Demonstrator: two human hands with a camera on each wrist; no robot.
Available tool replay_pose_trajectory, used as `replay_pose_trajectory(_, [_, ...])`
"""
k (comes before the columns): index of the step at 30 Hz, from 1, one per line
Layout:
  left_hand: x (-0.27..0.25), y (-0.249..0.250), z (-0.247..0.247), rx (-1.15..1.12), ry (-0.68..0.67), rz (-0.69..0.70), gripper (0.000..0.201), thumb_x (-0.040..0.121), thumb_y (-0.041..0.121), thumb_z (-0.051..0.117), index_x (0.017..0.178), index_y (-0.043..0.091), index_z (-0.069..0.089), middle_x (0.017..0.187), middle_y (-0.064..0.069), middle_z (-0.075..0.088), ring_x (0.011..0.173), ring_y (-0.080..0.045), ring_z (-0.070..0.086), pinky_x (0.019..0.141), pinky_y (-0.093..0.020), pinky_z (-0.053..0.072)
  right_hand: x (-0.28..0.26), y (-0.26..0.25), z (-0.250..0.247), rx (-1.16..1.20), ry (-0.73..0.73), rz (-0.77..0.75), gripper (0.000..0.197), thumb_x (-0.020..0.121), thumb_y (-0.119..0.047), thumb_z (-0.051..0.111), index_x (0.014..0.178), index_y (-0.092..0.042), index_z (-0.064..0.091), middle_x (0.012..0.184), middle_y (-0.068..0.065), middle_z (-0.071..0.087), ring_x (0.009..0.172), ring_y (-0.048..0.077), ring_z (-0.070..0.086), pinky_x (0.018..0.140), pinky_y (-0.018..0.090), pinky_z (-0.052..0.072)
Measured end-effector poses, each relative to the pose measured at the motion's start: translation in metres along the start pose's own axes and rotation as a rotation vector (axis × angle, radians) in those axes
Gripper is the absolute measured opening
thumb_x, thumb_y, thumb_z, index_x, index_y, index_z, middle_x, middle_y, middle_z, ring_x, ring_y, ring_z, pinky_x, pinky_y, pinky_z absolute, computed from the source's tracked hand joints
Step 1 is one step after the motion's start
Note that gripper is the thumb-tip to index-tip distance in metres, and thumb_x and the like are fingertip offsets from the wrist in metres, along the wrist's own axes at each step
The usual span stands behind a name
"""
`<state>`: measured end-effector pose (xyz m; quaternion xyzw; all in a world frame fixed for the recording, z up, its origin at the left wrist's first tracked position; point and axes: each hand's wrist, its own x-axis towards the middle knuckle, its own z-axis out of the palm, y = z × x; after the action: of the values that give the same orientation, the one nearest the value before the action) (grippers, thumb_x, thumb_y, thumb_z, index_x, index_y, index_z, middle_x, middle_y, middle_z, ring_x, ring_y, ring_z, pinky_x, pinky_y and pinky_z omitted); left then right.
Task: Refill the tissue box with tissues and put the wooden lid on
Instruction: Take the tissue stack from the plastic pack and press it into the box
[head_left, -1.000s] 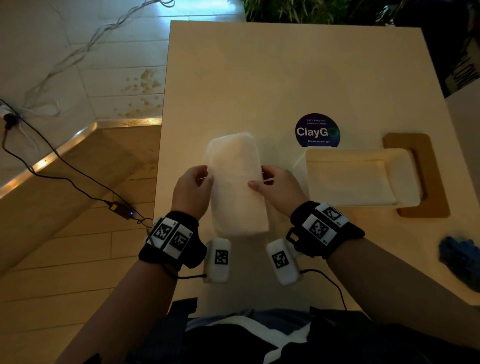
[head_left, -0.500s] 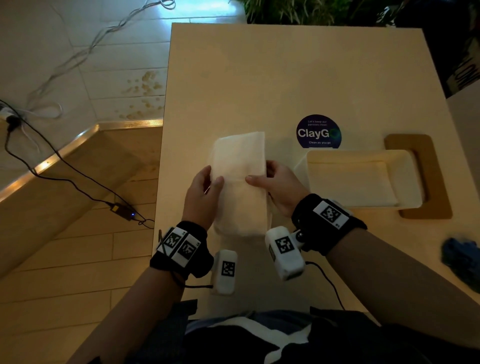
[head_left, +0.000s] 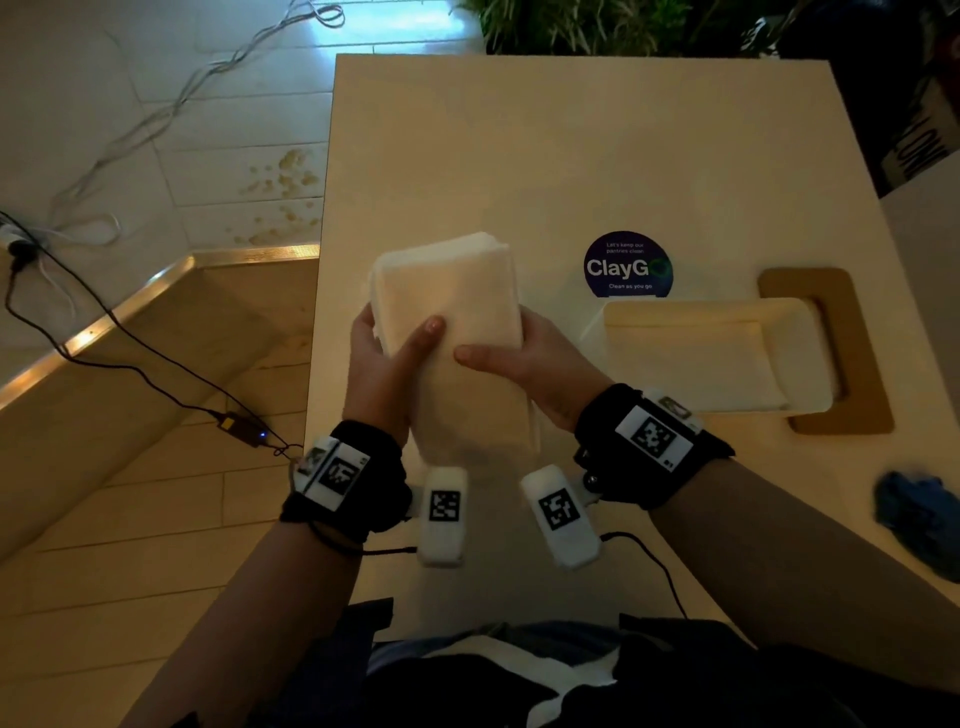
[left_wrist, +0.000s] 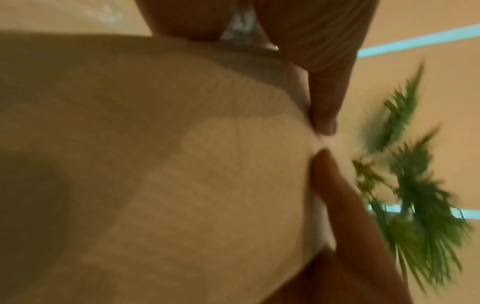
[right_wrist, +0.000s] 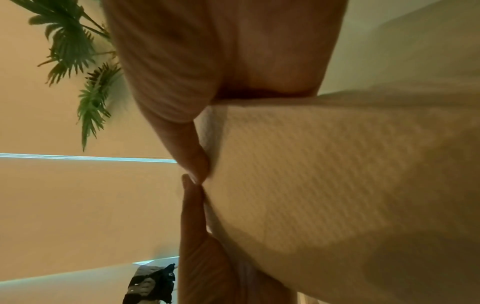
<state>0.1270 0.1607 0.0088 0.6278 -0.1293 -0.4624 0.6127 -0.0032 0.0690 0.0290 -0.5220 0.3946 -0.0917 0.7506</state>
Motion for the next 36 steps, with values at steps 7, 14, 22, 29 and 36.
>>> replay_pose_trajectory(7, [0.005,0.012,-0.012,-0.102,-0.181,-0.042,0.055,0.067,0.012,0.074,0.119,0.012,0.055,0.104,-0.008,0.070,0.100,-0.028,0.066,0.072,-0.041,0.057,0.003,0.004,-0.004,0.058,-0.028,0.047,0.091,0.061,-0.017,0.085,0.137,-0.021,0.035,0.131,0.012,0.053,0.115,0.030,0.058,0.089,0.054,0.054])
replay_pose_trajectory(14, [0.009,0.015,-0.012,-0.056,-0.267,-0.047,0.056,0.070,0.008,0.070,0.123,0.009,0.053,0.111,-0.013,0.066,0.107,-0.032,0.062,0.077,-0.043,0.056,-0.006,0.008,-0.012,-0.095,-0.019,-0.029,0.061,0.074,-0.014,0.077,0.129,-0.015,0.050,0.123,0.011,0.062,0.112,0.027,0.061,0.093,0.052,0.052])
replay_pose_trajectory(22, [0.012,0.013,-0.011,-0.093,-0.370,-0.212,0.092,0.045,0.060,0.080,0.122,0.016,0.055,0.113,-0.010,0.069,0.106,-0.026,0.064,0.079,-0.040,0.057,-0.009,0.010,-0.017,-0.151,-0.031,-0.054,0.048,0.079,-0.015,0.073,0.122,-0.023,0.052,0.122,0.006,0.062,0.112,0.021,0.060,0.097,0.048,0.050])
replay_pose_trajectory(29, [0.011,0.004,-0.010,-0.173,-0.249,-0.103,0.070,0.054,0.046,0.083,0.113,0.015,0.061,0.114,-0.013,0.064,0.112,-0.035,0.058,0.090,-0.050,0.052,-0.004,0.015,-0.020,-0.224,0.118,-0.084,0.041,0.075,-0.023,0.078,0.108,-0.021,0.054,0.136,0.005,0.041,0.117,0.020,0.050,0.100,0.043,0.048])
replay_pose_trajectory(36, [0.008,0.004,-0.007,-0.261,-0.222,-0.016,0.078,0.057,0.026,0.084,0.125,0.019,0.044,0.122,-0.008,0.059,0.114,-0.030,0.058,0.083,-0.050,0.054,0.009,0.019,-0.024,0.063,-0.047,-0.009,0.110,0.055,-0.028,0.089,0.142,-0.033,0.022,0.147,0.010,0.036,0.129,0.029,0.045,0.099,0.057,0.046])
